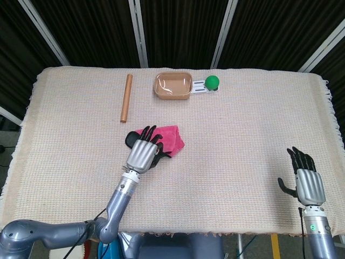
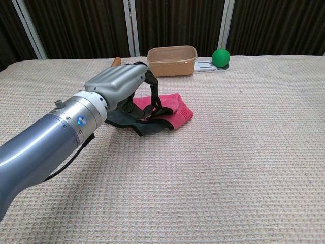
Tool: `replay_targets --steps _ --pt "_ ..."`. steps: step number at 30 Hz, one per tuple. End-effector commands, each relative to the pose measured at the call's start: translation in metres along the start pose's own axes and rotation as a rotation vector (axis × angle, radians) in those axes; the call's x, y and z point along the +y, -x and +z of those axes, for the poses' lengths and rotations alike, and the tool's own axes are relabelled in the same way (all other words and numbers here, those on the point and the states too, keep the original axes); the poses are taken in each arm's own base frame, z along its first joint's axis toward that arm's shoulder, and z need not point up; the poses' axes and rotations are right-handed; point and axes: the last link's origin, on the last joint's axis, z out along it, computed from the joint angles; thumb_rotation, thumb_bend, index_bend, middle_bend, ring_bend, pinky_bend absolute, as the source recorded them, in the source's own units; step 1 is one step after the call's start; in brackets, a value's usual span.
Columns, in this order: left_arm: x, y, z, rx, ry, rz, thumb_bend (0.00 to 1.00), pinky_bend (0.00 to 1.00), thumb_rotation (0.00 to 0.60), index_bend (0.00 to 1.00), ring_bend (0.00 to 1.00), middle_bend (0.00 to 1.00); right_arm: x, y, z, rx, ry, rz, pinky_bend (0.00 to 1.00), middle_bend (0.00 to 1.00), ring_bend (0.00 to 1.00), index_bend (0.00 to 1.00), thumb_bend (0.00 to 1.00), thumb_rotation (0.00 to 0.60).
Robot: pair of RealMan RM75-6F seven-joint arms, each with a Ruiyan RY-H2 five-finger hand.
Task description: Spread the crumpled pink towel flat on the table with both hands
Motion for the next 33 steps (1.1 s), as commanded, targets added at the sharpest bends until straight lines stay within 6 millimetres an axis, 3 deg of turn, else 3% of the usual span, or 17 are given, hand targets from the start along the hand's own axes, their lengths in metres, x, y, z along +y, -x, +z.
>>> replay_targets --steps 1,8,14,21,28,33 --pt "-0.001 -0.002 0.0 0.005 0.001 -0.006 0.5 0.06 0.6 0.55 0.02 0.26 0.001 0.001 -0.001 0.001 0.0 0.0 0.0 0.0 0.0 0.0 0.35 0.6" --pt "-0.001 -0.031 0.012 0.069 0.01 -0.037 0.5 0.06 0.6 0.55 0.02 0.26 0.0 0.001 0.0 0.001 -0.001 0.003 0.0 0.0 0.0 0.0 0.35 0.6" --pt "0.02 -0.093 0.048 0.137 0.044 -0.08 0.5 0.06 0.6 0.55 0.02 0.26 -0.007 0.002 0.004 -0.01 -0.009 0.018 0.0 0.0 0.0 0.0 0.35 0.6" --pt "0.055 -0.148 0.088 0.193 0.07 -0.111 0.5 0.06 0.6 0.56 0.02 0.27 -0.026 0.0 0.018 -0.04 -0.029 0.073 0.0 0.0 0.0 0.0 0.35 0.6" --pt "0.088 -0.171 0.116 0.188 0.081 -0.171 0.5 0.07 0.6 0.56 0.02 0.27 -0.058 -0.007 0.032 -0.075 -0.073 0.146 0.0 0.0 0.0 0.0 0.35 0.6" --pt "0.125 -0.178 0.132 0.172 0.12 -0.202 0.5 0.07 0.6 0.56 0.02 0.27 -0.083 -0.01 0.04 -0.107 -0.104 0.185 0.0 0.0 0.0 0.0 0.35 0.6"
